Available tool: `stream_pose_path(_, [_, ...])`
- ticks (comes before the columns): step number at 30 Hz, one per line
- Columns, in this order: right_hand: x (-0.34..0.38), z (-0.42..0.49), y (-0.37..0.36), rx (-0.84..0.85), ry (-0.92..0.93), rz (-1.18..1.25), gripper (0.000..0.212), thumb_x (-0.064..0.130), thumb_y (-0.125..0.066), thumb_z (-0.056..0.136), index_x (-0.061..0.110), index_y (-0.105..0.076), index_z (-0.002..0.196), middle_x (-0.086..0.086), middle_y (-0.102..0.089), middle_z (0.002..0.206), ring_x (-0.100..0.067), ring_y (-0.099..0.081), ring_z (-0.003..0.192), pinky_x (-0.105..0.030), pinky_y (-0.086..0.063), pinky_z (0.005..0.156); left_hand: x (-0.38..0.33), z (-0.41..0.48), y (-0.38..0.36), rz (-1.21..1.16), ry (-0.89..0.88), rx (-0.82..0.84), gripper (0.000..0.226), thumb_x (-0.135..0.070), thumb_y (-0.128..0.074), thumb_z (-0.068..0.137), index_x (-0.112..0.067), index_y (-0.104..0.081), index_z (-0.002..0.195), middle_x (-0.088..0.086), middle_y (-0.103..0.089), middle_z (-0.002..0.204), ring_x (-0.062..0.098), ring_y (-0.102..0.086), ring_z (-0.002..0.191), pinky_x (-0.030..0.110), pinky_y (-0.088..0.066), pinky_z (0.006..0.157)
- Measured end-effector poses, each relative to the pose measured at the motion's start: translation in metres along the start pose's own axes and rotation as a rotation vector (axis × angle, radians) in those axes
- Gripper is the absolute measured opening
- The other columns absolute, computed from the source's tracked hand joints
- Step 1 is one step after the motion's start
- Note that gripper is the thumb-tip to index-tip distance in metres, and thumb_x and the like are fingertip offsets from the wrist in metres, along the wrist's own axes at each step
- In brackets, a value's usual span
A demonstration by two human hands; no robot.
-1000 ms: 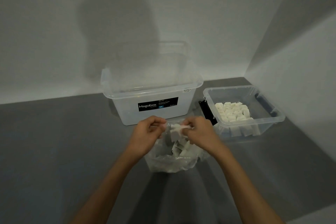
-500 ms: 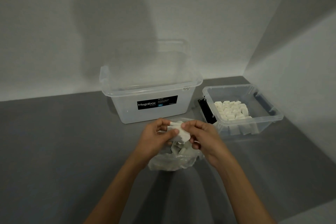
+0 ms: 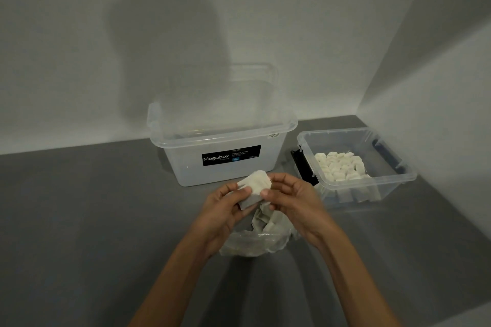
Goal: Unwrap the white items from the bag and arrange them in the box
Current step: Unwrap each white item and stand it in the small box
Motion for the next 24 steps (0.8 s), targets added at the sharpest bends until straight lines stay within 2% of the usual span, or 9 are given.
stream_pose_path(4, [0.004, 0.000, 0.003, 0.015, 0.015, -0.025, 0.044, -0.005, -0.073, 0.074, 0.008, -0.066, 0.116, -0.011, -0.071, 0.108, -0.017, -0.069, 0.085, -0.023, -0.052, 0.067, 0.003, -0.001, -0.004, -0.059, 0.044, -0.003, 0.028, -0.004, -0.061, 0.087, 0.009, -0.057, 0.111, 0.019, -0.071, 0.098, 0.021, -0.072, 0.083, 0.022, -0.059, 0.066])
stream_pose_path(7, [0.006, -0.001, 0.010, 0.003, -0.004, -0.017, 0.036, -0.004, -0.070, 0.078, 0.008, -0.068, 0.112, -0.012, -0.072, 0.103, -0.019, -0.069, 0.084, -0.027, -0.054, 0.068, 0.002, -0.002, -0.006, -0.095, 0.068, -0.013, 0.021, -0.008, -0.062, 0.087, 0.003, -0.063, 0.105, 0.015, -0.073, 0.095, 0.019, -0.071, 0.082, 0.023, -0.059, 0.066])
stream_pose_path(10, [0.006, -0.001, 0.023, -0.047, -0.029, 0.037, 0.023, -0.002, -0.063, 0.085, 0.005, -0.069, 0.106, -0.016, -0.072, 0.098, -0.024, -0.069, 0.084, -0.032, -0.057, 0.071, -0.001, -0.001, -0.002, -0.054, 0.066, -0.067, 0.010, -0.015, -0.066, 0.085, -0.008, -0.067, 0.092, 0.007, -0.069, 0.086, 0.012, -0.061, 0.073, 0.018, -0.049, 0.056])
stream_pose_path(12, [0.010, -0.001, 0.032, -0.082, -0.037, 0.082, 0.018, -0.004, -0.060, 0.086, 0.002, -0.069, 0.101, -0.014, -0.072, 0.093, -0.022, -0.070, 0.080, -0.030, -0.058, 0.066, -0.004, 0.000, 0.001, -0.046, 0.046, -0.096, 0.010, -0.016, -0.067, 0.084, -0.009, -0.066, 0.091, 0.005, -0.068, 0.084, 0.010, -0.056, 0.070, 0.016, -0.047, 0.054])
stream_pose_path(17, [0.025, 0.002, 0.050, -0.094, -0.020, 0.136, 0.027, -0.012, -0.056, 0.085, 0.001, -0.065, 0.106, -0.013, -0.071, 0.094, -0.021, -0.070, 0.081, -0.028, -0.058, 0.062, -0.007, 0.003, -0.010, -0.078, 0.023, -0.110, 0.014, -0.012, -0.067, 0.083, -0.005, -0.066, 0.095, 0.004, -0.071, 0.078, 0.011, -0.060, 0.072, 0.015, -0.053, 0.058])
stream_pose_path(18, [0.029, 0.003, 0.052, -0.084, -0.017, 0.134, 0.027, -0.013, -0.055, 0.085, 0.002, -0.067, 0.103, -0.012, -0.071, 0.092, -0.021, -0.070, 0.082, -0.028, -0.057, 0.062, -0.008, 0.004, -0.015, -0.074, 0.016, -0.101, 0.016, -0.012, -0.067, 0.083, -0.004, -0.065, 0.097, 0.005, -0.070, 0.078, 0.010, -0.060, 0.071, 0.015, -0.053, 0.058])
stream_pose_path(20, [0.038, 0.005, 0.060, -0.073, -0.017, 0.104, 0.026, -0.012, -0.053, 0.086, 0.007, -0.071, 0.084, -0.009, -0.069, 0.080, -0.019, -0.067, 0.077, -0.028, -0.056, 0.062, -0.009, 0.008, -0.026, -0.057, -0.002, -0.082, 0.018, -0.012, -0.066, 0.084, -0.003, -0.065, 0.099, 0.004, -0.070, 0.079, 0.010, -0.062, 0.070, 0.014, -0.054, 0.059])
stream_pose_path(22, [0.051, 0.009, 0.074, -0.091, -0.012, 0.052, 0.028, -0.007, -0.053, 0.088, 0.009, -0.067, 0.070, -0.008, -0.064, 0.073, -0.020, -0.062, 0.075, -0.029, -0.056, 0.064, -0.010, 0.012, -0.039, -0.034, -0.013, -0.067, 0.017, -0.012, -0.066, 0.084, -0.004, -0.067, 0.100, 0.003, -0.072, 0.079, 0.009, -0.065, 0.072, 0.014, -0.055, 0.061])
stream_pose_path(24, [0.067, 0.015, 0.092, -0.093, 0.002, 0.001, 0.016, -0.002, -0.054, 0.089, 0.006, -0.063, 0.078, -0.014, -0.064, 0.081, -0.028, -0.065, 0.085, -0.037, -0.057, 0.074, -0.012, 0.018, -0.056, -0.027, -0.024, -0.044, 0.017, -0.011, -0.066, 0.084, -0.005, -0.067, 0.100, 0.003, -0.072, 0.080, 0.009, -0.064, 0.073, 0.015, -0.055, 0.060])
Point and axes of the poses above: each hand's wrist, its own z-axis towards the middle knuckle, its own y-axis out of the back of the hand, x = y × z, the point moved 10 cm from there along z, towards the middle knuckle
